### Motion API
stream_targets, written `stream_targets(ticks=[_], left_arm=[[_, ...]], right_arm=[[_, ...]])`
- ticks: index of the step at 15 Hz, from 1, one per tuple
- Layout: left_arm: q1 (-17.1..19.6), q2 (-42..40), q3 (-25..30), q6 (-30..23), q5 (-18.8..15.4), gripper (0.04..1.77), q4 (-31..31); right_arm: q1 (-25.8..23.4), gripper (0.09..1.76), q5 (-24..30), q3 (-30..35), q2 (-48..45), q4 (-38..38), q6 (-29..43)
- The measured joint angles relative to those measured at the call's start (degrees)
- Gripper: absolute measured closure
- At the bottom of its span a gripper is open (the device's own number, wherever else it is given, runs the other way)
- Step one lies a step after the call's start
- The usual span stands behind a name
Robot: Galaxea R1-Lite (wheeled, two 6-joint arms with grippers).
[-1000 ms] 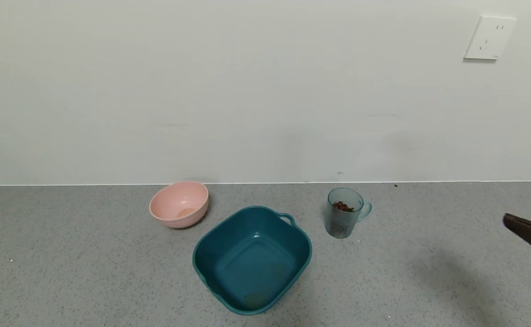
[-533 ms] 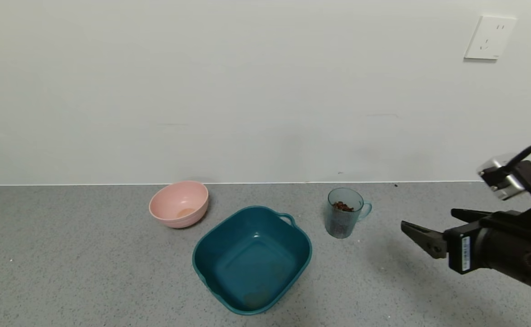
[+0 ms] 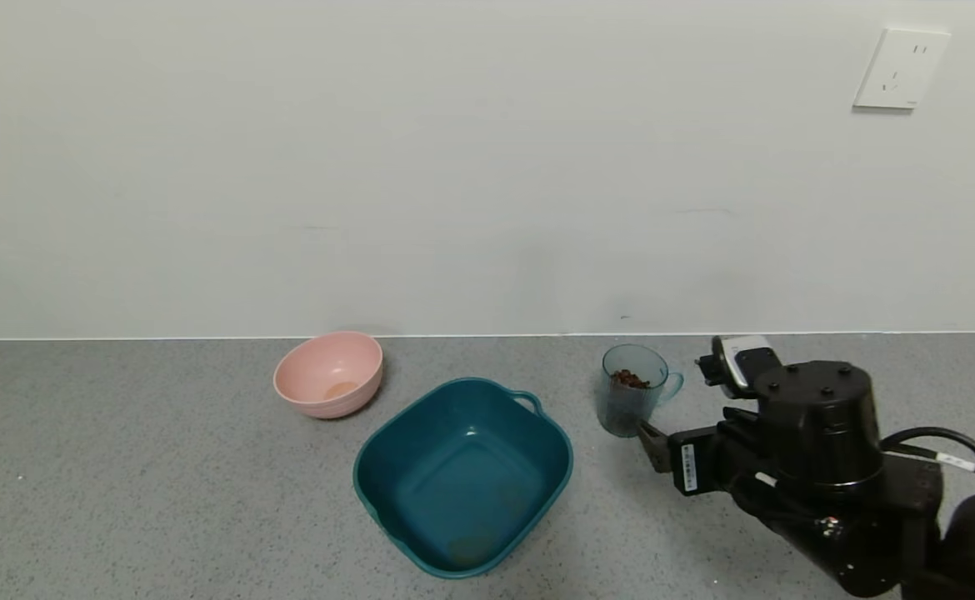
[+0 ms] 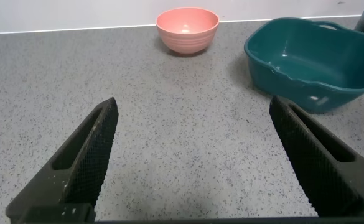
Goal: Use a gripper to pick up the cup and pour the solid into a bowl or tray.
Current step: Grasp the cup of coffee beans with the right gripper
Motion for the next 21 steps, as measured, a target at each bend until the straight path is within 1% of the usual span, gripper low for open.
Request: stream_targets(ticks=[3,5,9,13,21], left_arm=[[0.00,0.00,0.00,-0.02,0.00,0.06,0.00],[0.00,0.00,0.00,-0.02,0.00,0.06,-0.02],[0.00,0.00,0.00,-0.02,0.00,0.06,0.00],[0.00,0.00,0.00,-0.02,0.00,0.06,0.00],[0.00,0.00,0.00,-0.02,0.00,0.06,0.00]], right_arm=[[0.94,0.14,-3.46,-0.83,7.94,-7.34,0.45],[1.02,0.14,-4.74,-2.32,12.62,-10.29,1.18],[0.66,0.14,-7.11,-7.41,19.02,-10.75,3.91],[0.52,0.14,-8.48,-11.17,22.98,-10.89,5.16],[-0.05,0.14,-11.07,-16.12,26.67,-11.41,5.84]])
